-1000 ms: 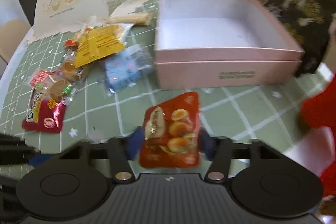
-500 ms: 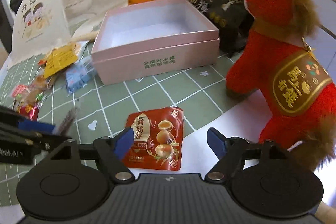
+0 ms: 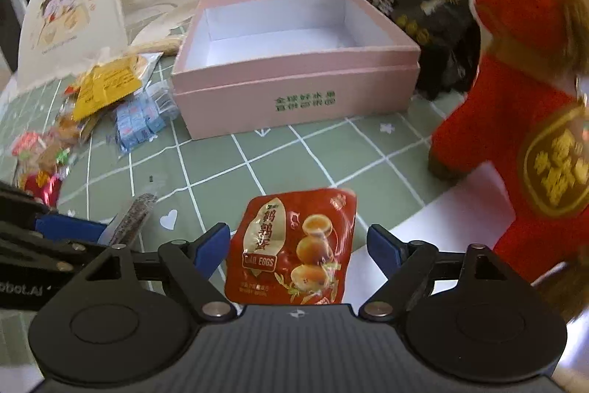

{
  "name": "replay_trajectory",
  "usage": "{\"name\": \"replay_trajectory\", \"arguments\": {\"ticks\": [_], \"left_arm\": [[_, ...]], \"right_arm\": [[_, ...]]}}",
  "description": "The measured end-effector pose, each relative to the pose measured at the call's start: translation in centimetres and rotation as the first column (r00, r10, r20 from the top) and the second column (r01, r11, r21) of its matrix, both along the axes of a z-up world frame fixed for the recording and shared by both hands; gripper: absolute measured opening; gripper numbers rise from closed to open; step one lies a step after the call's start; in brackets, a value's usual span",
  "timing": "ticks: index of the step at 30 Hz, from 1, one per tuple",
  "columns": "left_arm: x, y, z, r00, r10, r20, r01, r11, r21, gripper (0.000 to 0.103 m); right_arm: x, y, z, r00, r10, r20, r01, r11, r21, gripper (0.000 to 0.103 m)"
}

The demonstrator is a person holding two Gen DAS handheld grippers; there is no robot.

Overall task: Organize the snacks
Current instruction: 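Lift both held packets and carry them toward the open pink box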

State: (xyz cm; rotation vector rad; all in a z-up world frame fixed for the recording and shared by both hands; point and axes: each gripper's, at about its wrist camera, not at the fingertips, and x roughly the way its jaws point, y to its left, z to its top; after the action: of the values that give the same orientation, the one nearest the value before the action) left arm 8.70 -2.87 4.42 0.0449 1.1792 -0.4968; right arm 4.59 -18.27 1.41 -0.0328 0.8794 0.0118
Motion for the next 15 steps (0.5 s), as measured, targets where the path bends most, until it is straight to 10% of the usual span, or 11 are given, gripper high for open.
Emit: {"name": "replay_trajectory", "arguments": {"ticks": [15], "left_arm": [[-0.4, -0.3, 0.2, 1.000, 0.008, -0.005, -0.008, 1.000, 0.008, 0.040]], "right_arm": [[-0.4, 0.5, -0.3, 1.000, -0.005, 0.015, 0.005, 1.000, -0.011, 0.083]]}}
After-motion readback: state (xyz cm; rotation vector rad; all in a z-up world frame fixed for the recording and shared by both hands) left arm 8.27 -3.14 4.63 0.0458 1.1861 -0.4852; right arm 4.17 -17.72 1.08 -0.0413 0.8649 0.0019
